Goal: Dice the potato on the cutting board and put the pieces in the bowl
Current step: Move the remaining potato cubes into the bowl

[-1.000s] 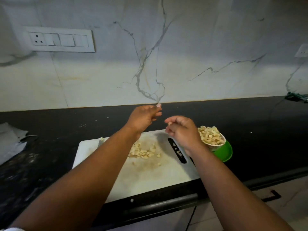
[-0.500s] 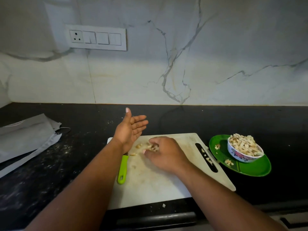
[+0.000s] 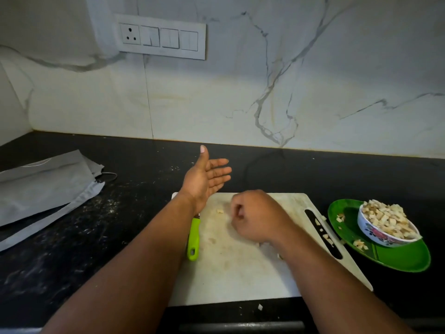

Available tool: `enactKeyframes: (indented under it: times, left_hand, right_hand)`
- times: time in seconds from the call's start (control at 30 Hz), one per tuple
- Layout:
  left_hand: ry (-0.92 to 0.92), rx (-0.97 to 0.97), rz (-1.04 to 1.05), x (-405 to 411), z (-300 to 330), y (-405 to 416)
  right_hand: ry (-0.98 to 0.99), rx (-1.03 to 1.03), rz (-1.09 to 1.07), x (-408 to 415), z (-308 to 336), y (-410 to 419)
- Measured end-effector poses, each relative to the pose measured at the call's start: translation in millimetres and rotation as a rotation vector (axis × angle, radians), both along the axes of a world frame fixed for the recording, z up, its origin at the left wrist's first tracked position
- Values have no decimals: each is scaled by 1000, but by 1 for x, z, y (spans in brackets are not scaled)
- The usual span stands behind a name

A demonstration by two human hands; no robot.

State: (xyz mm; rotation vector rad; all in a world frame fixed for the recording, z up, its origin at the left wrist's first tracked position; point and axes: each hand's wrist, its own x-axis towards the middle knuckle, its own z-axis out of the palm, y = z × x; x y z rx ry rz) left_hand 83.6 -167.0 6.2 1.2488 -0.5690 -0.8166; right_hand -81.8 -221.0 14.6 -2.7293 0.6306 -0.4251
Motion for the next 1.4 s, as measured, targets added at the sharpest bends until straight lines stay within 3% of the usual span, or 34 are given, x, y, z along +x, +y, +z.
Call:
enactKeyframes:
  times: [0.1, 0.17, 0.27, 0.43, 0.53, 0.6, 0.7, 0.77, 0.9, 1.13, 1.4]
  left_hand:
    - [-13, -19, -44, -2, 1, 0]
    - [-33, -10, -80, -6, 1, 0]
    - [-107, 21, -134, -12, 1, -1]
    - [-173, 47, -167, -15, 3, 2]
    - [-193, 53, -167, -15, 3, 0]
    - [-225, 62, -180, -17, 3, 1]
    - [-276, 70, -219, -21, 3, 2]
    - [-286, 64, -233, -23, 3, 3]
    - [-303, 44, -255, -27, 3, 3]
    - [-272, 51, -305, -21, 1, 0]
    - [-247, 62, -270, -18, 1, -1]
  right_hand:
    - [-185, 262, -124, -9, 8, -20]
    - [-134, 311, -144, -3, 8, -27]
    - [34, 258, 6, 2, -1, -18]
    - [19, 208, 181, -30, -3, -13]
    - [-127, 269, 148, -59, 4, -23]
    - [-56, 95, 93, -74, 7, -28]
    - [239, -204, -19, -80, 4, -20]
    - [249, -270, -36, -72, -4, -11]
    - [107, -285, -9, -41, -16, -5]
    - [41, -269, -40, -7, -20, -2]
    - [-33, -242, 153, 24, -19, 4]
